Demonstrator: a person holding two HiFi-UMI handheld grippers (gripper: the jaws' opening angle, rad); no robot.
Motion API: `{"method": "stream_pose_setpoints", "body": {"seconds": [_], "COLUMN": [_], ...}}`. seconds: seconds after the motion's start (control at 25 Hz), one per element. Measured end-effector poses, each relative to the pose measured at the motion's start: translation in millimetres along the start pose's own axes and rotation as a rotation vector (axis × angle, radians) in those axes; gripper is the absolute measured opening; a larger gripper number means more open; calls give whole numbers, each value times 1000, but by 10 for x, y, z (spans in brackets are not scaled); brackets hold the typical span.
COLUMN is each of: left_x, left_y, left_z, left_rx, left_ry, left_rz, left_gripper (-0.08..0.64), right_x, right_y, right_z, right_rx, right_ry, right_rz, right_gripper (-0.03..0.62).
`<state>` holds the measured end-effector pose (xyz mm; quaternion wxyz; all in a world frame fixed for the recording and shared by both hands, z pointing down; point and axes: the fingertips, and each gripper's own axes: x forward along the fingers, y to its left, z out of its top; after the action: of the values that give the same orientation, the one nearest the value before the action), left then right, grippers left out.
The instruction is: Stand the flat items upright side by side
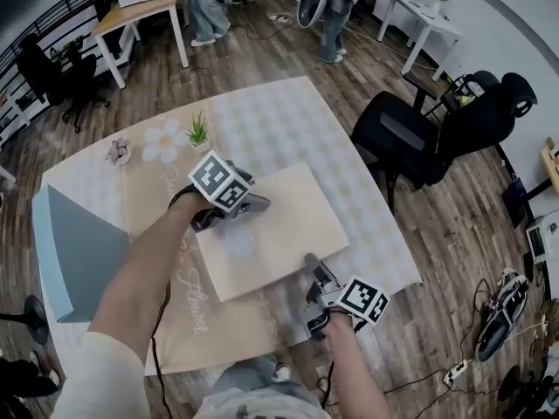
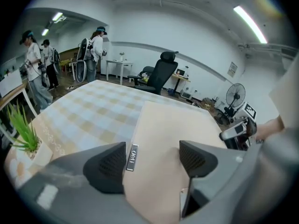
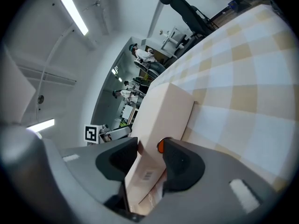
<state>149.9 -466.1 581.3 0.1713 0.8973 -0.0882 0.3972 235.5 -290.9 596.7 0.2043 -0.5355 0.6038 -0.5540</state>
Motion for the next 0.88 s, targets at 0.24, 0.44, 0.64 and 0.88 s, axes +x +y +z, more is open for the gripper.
{"method": "stream_pose_setpoints", "body": {"seconds": [0.24, 0.44, 0.64, 0.88], "left_x": [-43, -267, -637, -1234], "left_y": [62, 133, 160, 157], "left_z": [30, 123, 92, -90], "left_rx": [-53, -142, -242, -341], "left_ry": [-43, -173, -349, -559], "left_rz": [20, 104, 227, 404], "left_gripper": [373, 373, 373, 373], "right_x": [57, 147, 221, 340], "right_y": [107, 351, 751, 1340], "right_z": [194, 504, 720, 701], "right_rx": [-110, -304, -569, -911], "right_ry": [57, 117, 206, 275], "right_rz": [2, 39, 107, 226], "right_gripper": [166, 164, 164, 165]}}
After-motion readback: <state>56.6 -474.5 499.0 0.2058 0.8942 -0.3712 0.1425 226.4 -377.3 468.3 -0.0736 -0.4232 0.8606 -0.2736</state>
